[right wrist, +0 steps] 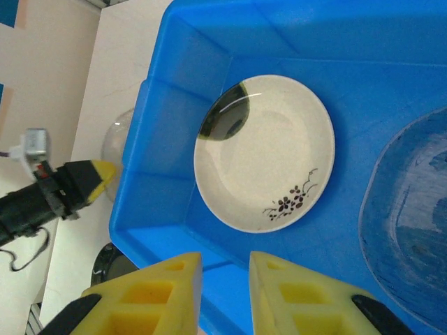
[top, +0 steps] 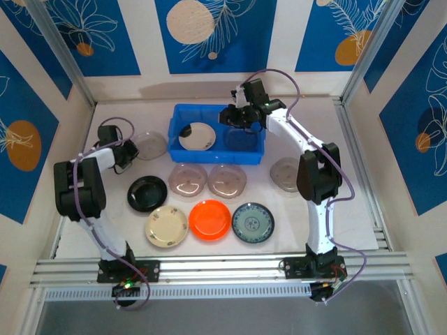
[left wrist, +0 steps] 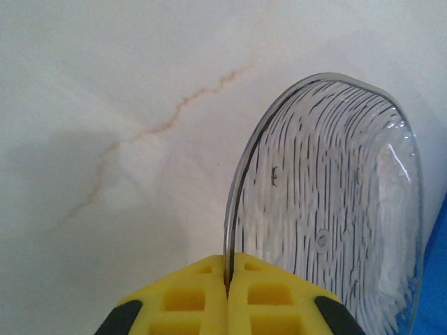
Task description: Place the plates into the plastic bin on the countertop
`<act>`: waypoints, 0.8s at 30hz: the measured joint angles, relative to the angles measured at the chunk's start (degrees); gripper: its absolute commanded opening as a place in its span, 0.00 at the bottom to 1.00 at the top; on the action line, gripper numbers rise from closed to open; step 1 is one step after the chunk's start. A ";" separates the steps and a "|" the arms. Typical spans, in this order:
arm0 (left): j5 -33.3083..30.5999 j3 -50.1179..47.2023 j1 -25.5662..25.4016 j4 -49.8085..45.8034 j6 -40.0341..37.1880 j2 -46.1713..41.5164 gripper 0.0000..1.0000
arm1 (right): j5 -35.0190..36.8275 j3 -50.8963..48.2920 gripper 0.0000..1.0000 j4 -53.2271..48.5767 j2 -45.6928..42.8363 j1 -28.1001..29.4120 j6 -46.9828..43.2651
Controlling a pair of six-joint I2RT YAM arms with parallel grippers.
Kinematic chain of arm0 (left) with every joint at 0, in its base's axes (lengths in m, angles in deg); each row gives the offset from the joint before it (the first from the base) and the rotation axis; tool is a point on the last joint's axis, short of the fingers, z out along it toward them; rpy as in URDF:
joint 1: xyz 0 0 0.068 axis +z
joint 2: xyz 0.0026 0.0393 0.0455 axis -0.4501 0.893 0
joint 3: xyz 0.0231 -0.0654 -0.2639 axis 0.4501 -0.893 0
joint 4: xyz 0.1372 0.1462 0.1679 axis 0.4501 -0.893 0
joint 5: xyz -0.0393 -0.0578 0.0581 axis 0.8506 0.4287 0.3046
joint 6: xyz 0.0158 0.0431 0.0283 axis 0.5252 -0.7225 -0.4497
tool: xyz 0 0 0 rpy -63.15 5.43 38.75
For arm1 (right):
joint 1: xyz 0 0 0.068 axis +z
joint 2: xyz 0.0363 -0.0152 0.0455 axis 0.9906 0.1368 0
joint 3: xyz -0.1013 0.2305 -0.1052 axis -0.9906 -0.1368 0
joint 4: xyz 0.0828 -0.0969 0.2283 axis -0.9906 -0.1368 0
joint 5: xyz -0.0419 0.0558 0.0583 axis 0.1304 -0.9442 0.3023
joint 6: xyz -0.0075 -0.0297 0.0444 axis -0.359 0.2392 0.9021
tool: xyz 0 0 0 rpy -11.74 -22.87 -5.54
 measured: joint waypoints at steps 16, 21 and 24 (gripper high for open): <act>-0.81 6.56 -9.22 -9.46 -6.21 -22.23 0.00 | -1.33 -10.10 0.47 10.99 -14.40 2.29 -0.70; 4.63 9.05 -15.43 -9.33 -5.11 -20.96 0.00 | -2.27 -10.54 0.64 12.17 -14.40 3.08 -1.20; 7.41 10.10 -18.32 -8.63 -3.63 -18.53 0.00 | -2.38 -11.10 0.66 12.26 -14.40 3.28 -1.31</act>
